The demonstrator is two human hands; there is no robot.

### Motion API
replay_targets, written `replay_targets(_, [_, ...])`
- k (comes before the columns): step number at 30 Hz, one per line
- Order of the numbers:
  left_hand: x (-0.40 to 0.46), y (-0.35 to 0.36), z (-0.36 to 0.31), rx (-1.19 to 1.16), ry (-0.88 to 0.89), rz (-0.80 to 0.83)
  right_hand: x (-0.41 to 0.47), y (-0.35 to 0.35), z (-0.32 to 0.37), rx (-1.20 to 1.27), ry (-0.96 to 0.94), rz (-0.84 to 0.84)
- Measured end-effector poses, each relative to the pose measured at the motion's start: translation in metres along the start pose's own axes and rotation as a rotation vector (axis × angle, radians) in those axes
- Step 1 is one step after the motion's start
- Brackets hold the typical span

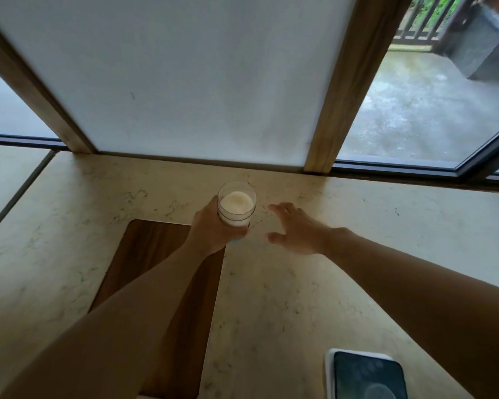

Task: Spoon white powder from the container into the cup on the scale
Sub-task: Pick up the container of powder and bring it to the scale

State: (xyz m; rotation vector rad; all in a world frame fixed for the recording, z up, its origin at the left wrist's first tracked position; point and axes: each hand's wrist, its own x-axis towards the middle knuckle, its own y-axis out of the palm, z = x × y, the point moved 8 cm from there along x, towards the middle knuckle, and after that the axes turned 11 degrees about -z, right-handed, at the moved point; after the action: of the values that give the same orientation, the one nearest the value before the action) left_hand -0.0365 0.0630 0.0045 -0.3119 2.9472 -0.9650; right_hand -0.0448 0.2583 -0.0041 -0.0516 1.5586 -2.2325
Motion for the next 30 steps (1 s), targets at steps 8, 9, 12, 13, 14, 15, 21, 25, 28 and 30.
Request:
replay_targets(8, [-0.073, 0.002, -0.045, 0.084, 0.044, 0.084, -0.075, -0.01, -0.009, 0.046, 0.067, -0.045])
replay_targets(9, [-0.081, 0.003, -0.048, 0.092, 0.041, 0.092, -0.082, -0.011, -0.011, 0.051, 0.077, -0.054])
replay_targets(12, [-0.114, 0.007, -0.059, 0.097, 0.036, 0.093, -0.116, -0.012, -0.018, 0.071, 0.1, -0.071])
replay_targets(13, [-0.124, 0.009, -0.062, 0.1, 0.042, 0.098, -0.127, -0.011, -0.022, 0.077, 0.112, -0.08])
replay_targets(14, [-0.132, 0.012, -0.065, 0.103, 0.053, 0.107, -0.135, -0.012, -0.024, 0.078, 0.121, -0.087])
replay_targets(15, [-0.148, 0.017, -0.068, 0.103, 0.058, 0.125, -0.154, -0.009, -0.029, 0.079, 0.133, -0.092])
replay_targets(21, [-0.201, 0.039, -0.069, 0.089, 0.027, 0.177, -0.216, -0.002, -0.051, 0.103, 0.194, -0.127])
replay_targets(25, [-0.235, 0.053, -0.07, 0.118, 0.037, 0.215, -0.258, 0.01, -0.073, 0.141, 0.254, -0.113])
replay_targets(28, [-0.253, 0.06, -0.067, 0.133, 0.032, 0.26, -0.286, 0.021, -0.091, 0.157, 0.305, -0.101])
replay_targets(30, [-0.266, 0.066, -0.068, 0.136, 0.042, 0.285, -0.306, 0.03, -0.104, 0.165, 0.338, -0.098])
